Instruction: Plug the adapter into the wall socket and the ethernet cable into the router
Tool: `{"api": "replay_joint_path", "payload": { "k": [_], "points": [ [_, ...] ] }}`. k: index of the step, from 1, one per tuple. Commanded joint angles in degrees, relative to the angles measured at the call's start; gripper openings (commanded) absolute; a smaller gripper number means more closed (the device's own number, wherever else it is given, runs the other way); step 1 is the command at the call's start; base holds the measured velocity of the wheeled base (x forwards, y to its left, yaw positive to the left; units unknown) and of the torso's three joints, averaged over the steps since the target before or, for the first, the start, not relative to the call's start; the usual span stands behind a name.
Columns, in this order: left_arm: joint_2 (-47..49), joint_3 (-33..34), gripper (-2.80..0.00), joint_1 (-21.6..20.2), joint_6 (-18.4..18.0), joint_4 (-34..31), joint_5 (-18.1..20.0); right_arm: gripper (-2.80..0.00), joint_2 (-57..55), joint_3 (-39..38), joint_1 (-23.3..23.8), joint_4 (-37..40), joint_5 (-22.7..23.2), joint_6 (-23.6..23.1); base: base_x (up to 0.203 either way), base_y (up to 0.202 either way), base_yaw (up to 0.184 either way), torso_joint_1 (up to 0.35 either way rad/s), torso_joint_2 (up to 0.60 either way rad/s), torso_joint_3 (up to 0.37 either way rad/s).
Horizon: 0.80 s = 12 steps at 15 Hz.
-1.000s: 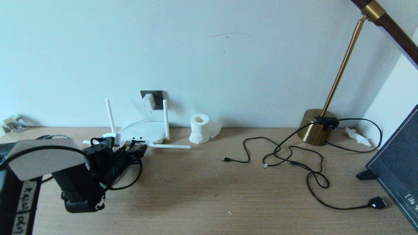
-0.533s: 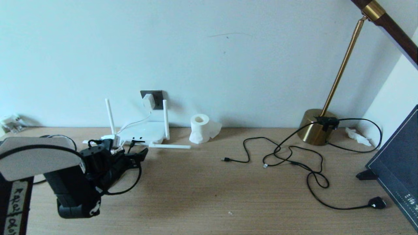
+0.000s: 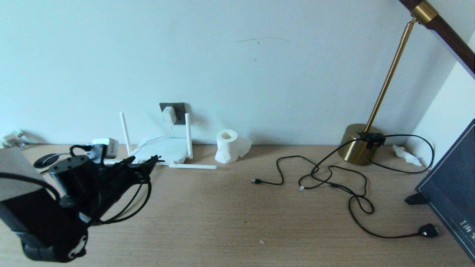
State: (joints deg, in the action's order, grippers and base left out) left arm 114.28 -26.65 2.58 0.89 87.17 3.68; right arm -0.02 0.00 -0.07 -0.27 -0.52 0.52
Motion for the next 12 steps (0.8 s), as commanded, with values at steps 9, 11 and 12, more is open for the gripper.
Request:
{"api": "replay_joint_path", "payload": {
  "k": [9, 11, 12],
  "points": [
    [-63.5, 20.3, -2.80, 5.9, -3.5, -33.1, -3.6, 0.00, -0.1, -0.1, 0.0, 0.0, 0.0, 0.1, 0.000, 0.000, 0.000, 0.000, 0.00, 0.000],
    [-80.0, 21.3, -2.80, 8.1, -2.0, -65.1, -1.9, 0.00, -0.1, 0.0, 0.0, 0.0, 0.0, -0.1, 0.000, 0.000, 0.000, 0.000, 0.00, 0.000],
    [-86.3, 21.1, -2.80, 9.8, -0.5, -79.6, -1.9, 0.00, -0.1, 0.0, 0.0, 0.0, 0.0, 0.1, 0.000, 0.000, 0.000, 0.000, 0.00, 0.000]
  ]
}}
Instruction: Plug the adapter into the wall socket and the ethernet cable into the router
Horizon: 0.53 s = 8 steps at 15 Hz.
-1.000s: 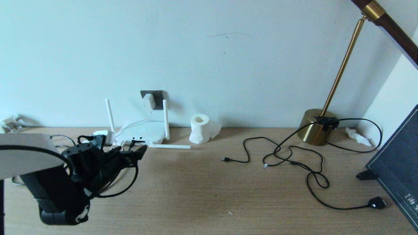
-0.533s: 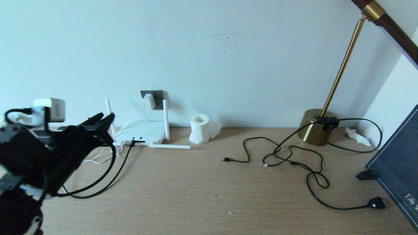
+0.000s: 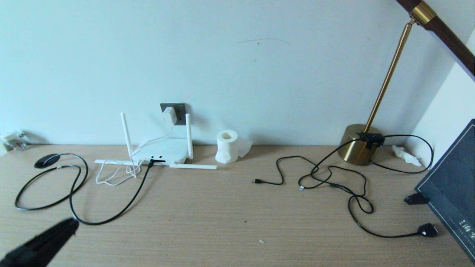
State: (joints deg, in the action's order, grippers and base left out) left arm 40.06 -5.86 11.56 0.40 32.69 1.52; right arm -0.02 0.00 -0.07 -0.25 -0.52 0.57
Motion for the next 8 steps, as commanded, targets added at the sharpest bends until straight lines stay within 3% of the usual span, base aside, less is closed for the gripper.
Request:
{"api": "replay_joint_path", "payload": {
  "k": [1, 2, 5, 6, 8],
  "points": [
    [-17.0, 0.1, -2.80, 2.4, 1.3, -36.0, -1.1, 0.00, -0.1, 0.0, 0.0, 0.0, 0.0, 0.0, 0.000, 0.000, 0.000, 0.000, 0.00, 0.000],
    [-20.9, 0.0, -2.80, 3.0, 1.9, -41.6, -3.0, 0.00, -0.1, -0.1, 0.0, -0.1, 0.1, -0.3, 0.000, 0.000, 0.000, 0.000, 0.00, 0.000],
    [-23.8, 0.0, -2.80, 2.0, 3.8, -45.6, -5.7, 0.00, 0.0, -0.1, 0.0, 0.0, 0.0, -0.6, 0.000, 0.000, 0.000, 0.000, 0.00, 0.000],
    [-23.1, -0.2, -2.80, 0.2, 1.8, -46.3, -5.5, 0.00, 0.0, -0.1, 0.0, 0.2, 0.1, -1.7, 0.000, 0.000, 0.000, 0.000, 0.00, 0.000],
    [-20.9, -0.5, -2.80, -8.2, -3.7, -48.1, -3.1, 0.00, -0.1, -0.1, 0.0, 0.2, 0.1, -1.9, 0.000, 0.000, 0.000, 0.000, 0.00, 0.000]
  ]
}}
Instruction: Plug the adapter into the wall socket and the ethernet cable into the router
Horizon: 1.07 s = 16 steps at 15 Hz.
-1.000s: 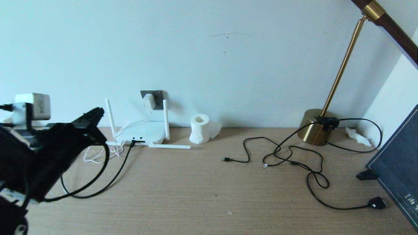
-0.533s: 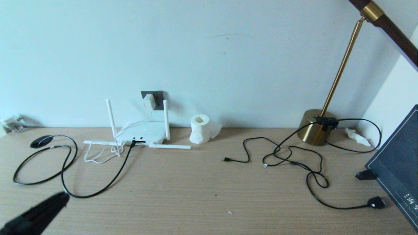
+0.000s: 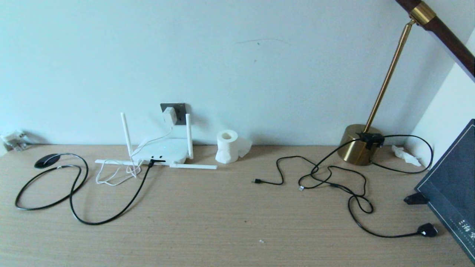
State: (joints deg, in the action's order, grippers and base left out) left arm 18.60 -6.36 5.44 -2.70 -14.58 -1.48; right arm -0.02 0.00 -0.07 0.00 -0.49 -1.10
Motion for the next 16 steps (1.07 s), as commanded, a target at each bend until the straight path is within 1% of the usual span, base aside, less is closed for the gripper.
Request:
{"api": "replay_joint_path", "payload": {
  "k": [1, 2, 3, 5, 6, 7, 8, 9, 10, 16],
  "points": [
    [0.1, 0.0, -2.80, -6.5, -2.4, -1.2, 1.1, 0.00, -0.1, 0.0, 0.0, 0.0, 0.0, 0.3, 0.000, 0.000, 0.000, 0.000, 0.00, 0.000],
    [-1.9, 0.1, -2.80, -8.5, -3.4, -1.2, 2.2, 0.00, 0.0, 0.0, 0.0, -0.1, 0.1, 0.6, 0.000, 0.000, 0.000, 0.000, 0.00, 0.000],
    [-5.9, 0.1, -2.80, -8.3, -4.1, -1.2, 3.3, 0.00, -0.1, -0.1, 0.0, -0.1, 0.0, 0.8, 0.000, 0.000, 0.000, 0.000, 0.00, 0.000],
    [-14.3, 0.1, -2.80, -6.5, -6.3, -1.2, 5.0, 0.00, 0.0, -0.1, 0.0, -0.1, 0.1, 0.4, 0.000, 0.000, 0.000, 0.000, 0.00, 0.000],
    [-17.5, 0.2, -2.80, -6.0, -7.3, -1.0, 5.6, 0.00, -0.1, -0.1, 0.0, -0.2, 0.2, -0.2, 0.000, 0.000, 0.000, 0.000, 0.00, 0.000],
    [-18.8, 0.4, -2.80, -5.7, -7.9, -0.6, 5.7, 0.00, -0.1, 0.0, 0.0, -0.2, 0.2, -0.2, 0.000, 0.000, 0.000, 0.000, 0.00, 0.000],
    [-18.6, 0.7, -2.80, -5.5, -6.4, 0.0, 4.6, 0.00, -0.1, 0.0, 0.0, -0.2, 0.1, 0.6, 0.000, 0.000, 0.000, 0.000, 0.00, 0.000],
    [-18.6, 0.7, -2.80, -5.5, -2.1, 0.0, 2.7, 0.00, -0.1, 0.0, 0.0, -0.2, 0.0, 1.3, 0.000, 0.000, 0.000, 0.000, 0.00, 0.000],
    [-18.6, 0.7, -2.80, -5.4, 0.4, 0.1, 1.3, 0.00, 0.0, 0.0, 0.0, -0.2, 0.0, 1.1, 0.000, 0.000, 0.000, 0.000, 0.00, 0.000],
    [-18.6, 0.7, -2.80, -5.5, 1.2, 0.2, 0.7, 0.00, -0.1, 0.0, 0.0, -0.2, 0.0, 1.5, 0.000, 0.000, 0.000, 0.000, 0.00, 0.000]
  ]
}}
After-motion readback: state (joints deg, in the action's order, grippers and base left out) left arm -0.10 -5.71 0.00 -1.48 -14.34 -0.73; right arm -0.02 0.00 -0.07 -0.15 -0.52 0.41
